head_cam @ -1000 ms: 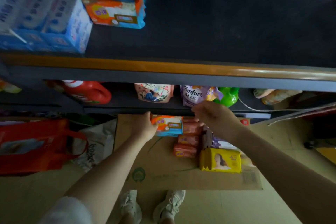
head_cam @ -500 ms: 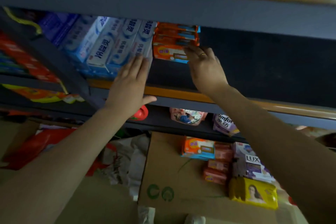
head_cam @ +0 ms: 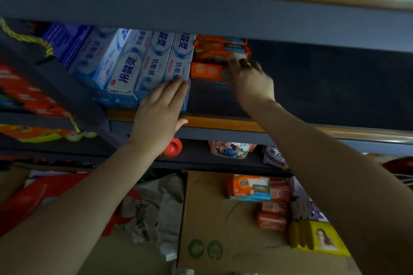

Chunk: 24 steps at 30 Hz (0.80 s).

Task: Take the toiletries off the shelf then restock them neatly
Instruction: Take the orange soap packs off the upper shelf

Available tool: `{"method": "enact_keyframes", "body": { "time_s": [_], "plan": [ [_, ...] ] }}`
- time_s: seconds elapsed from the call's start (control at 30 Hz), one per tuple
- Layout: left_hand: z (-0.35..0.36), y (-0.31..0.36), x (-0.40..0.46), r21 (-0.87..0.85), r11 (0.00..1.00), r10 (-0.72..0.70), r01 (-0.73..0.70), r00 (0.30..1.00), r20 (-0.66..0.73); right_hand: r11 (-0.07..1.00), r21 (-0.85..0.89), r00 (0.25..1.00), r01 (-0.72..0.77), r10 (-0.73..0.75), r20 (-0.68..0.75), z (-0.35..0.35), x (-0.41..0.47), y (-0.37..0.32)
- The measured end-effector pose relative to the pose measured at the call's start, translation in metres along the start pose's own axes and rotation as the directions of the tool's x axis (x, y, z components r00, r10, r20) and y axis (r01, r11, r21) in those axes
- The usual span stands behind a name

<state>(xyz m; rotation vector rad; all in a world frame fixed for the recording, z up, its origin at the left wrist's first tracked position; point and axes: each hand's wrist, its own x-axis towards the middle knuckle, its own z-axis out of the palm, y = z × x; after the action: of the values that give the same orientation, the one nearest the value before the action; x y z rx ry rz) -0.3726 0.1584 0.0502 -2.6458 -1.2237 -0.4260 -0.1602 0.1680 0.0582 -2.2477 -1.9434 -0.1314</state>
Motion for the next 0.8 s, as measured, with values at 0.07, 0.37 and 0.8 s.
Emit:
{"method": "enact_keyframes", "body": {
  "time_s": [0.07,0.37,0.8],
  "plan": [
    [0.000,-0.002,-0.001,-0.026,1.000,0.002,-0.001,1.000,0.025,0.988,0.153,0.999,-0.032,0.033,-0.008,-0.006,-0.006,0.004],
    [-0.029,0.007,-0.009,-0.562,0.817,-0.089,0.128,0.991,0.098,0.697,0.714,0.992,-0.062,-0.037,0.123,-0.071,-0.106,0.026],
    [-0.037,0.047,-0.058,-0.877,0.432,-0.091,0.210,0.978,0.189,0.173,0.854,0.865,-0.490,-0.023,0.501,-0.033,-0.182,0.017]
  ]
}}
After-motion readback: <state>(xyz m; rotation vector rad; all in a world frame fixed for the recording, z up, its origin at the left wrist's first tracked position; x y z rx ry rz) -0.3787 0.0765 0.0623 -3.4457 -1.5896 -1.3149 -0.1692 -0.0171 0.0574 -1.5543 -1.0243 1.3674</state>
